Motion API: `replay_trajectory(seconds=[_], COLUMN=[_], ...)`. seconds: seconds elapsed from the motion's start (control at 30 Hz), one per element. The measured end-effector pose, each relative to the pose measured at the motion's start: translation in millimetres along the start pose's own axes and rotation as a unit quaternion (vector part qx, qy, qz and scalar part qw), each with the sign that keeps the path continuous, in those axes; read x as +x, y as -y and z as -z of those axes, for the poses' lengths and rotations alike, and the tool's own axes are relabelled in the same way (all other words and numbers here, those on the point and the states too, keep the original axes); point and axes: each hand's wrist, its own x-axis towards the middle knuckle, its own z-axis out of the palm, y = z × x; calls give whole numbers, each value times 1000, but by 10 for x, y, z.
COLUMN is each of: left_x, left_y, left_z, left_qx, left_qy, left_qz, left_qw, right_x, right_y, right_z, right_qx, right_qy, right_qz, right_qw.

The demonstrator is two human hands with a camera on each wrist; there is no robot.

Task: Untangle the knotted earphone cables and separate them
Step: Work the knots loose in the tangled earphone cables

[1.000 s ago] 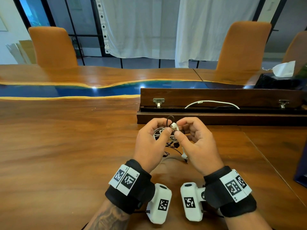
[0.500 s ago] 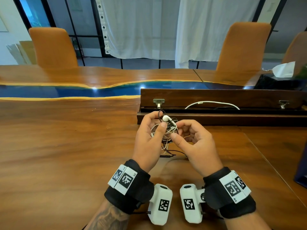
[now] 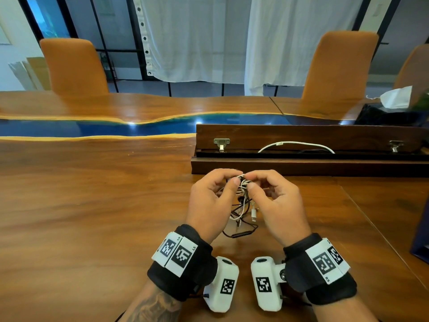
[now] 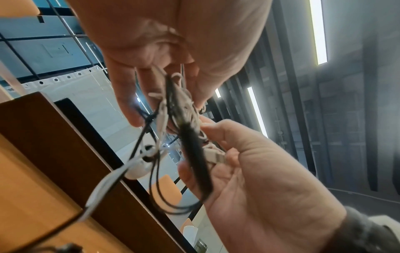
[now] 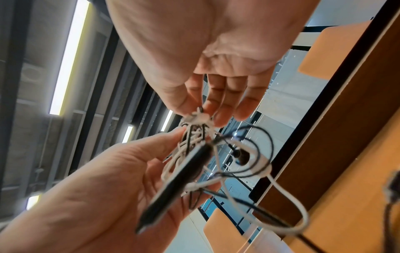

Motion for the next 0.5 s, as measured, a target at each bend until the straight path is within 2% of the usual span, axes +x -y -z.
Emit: replay_trajectory(seconds=[0.13,0.27,0.5], left_x=[11,10,27], left_y=[12,-18,-10], left_z=[6,21,26], left_qx=[12,23,-16], left_qy=[-8,25,2], left_qz=[-22,-38,-8], left_qw=[1000,999,1000], right_x=[-5,-5,5], right_y=[34,24,-5], right_z=[-1,14,3], right_qx=[12,3,11], right_qy=[20,17,29], right_qz=[-15,-29,-18], right_qw=[1000,999,999])
